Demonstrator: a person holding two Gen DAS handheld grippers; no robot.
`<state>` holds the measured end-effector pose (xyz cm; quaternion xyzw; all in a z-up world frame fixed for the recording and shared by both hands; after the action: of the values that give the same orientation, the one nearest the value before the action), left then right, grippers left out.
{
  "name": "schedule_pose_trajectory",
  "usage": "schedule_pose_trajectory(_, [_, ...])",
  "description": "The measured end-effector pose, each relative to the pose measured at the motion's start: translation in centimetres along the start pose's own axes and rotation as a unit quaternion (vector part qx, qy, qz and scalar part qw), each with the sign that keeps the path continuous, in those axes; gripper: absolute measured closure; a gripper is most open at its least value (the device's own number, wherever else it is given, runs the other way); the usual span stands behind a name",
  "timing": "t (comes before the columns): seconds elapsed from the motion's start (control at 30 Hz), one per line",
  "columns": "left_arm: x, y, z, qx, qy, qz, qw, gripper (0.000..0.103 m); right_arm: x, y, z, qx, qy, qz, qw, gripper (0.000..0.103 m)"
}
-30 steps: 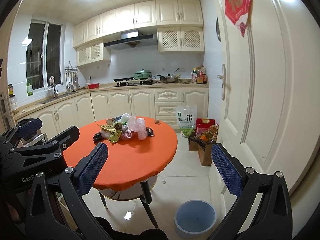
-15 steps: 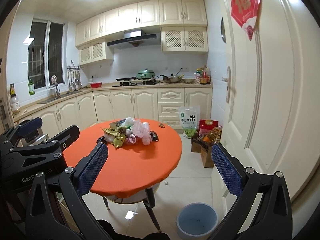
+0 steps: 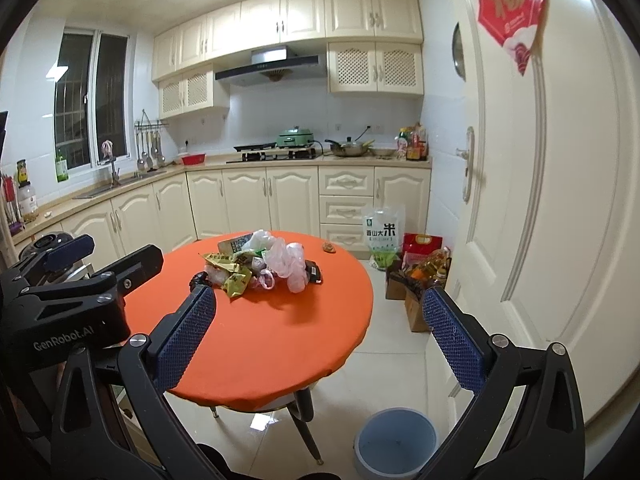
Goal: Collect trash
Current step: 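Grasp the black plastic bag with the left tool while the right tool grasps a clear plastic bag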
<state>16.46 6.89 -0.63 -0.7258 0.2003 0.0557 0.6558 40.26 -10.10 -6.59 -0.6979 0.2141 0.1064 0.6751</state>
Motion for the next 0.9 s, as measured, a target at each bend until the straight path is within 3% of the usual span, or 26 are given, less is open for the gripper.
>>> schedule_pose_trajectory(0.2, [3.5, 0.3, 4.0, -0.012, -0.003, 0.019, 0.9998, 0.001, 4.3, 0.9, 0.5, -0.010, -0.004, 0.028, 1.000, 0.000])
schedule_pose_trajectory(0.47, [9.8, 2.3, 12.3, -0.055, -0.073, 0.095, 0.9913, 0.001, 13.1, 2.8, 2.4, -0.033, -0.033, 0.088, 0.995, 0.000])
schedule_pose_trajectory(0.67, [15.9, 2.6, 13.4, -0.051, -0.069, 0.140, 0.9865, 0.002, 19.0, 3.5, 4.2, -0.058, -0.051, 0.118, 0.990, 0.000])
schedule_pose_trajectory(0.9, [22.7, 3.0, 18.7, -0.071, -0.083, 0.182, 0.9772, 0.004, 24.2, 4.0, 5.2, -0.062, -0.067, 0.150, 0.984, 0.000])
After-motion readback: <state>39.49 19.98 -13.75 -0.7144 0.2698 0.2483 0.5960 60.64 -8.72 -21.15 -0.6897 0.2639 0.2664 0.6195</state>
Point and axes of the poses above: each gripper's, at about its wrist camera, not at the fingertips, and x roughly the way its jaws point, z to its left, y to its underside, the point moved 9 cm from there along x, roughly the way its jaws point, and after that the axes turned 10 degrees about y, right-handed, at the moved point
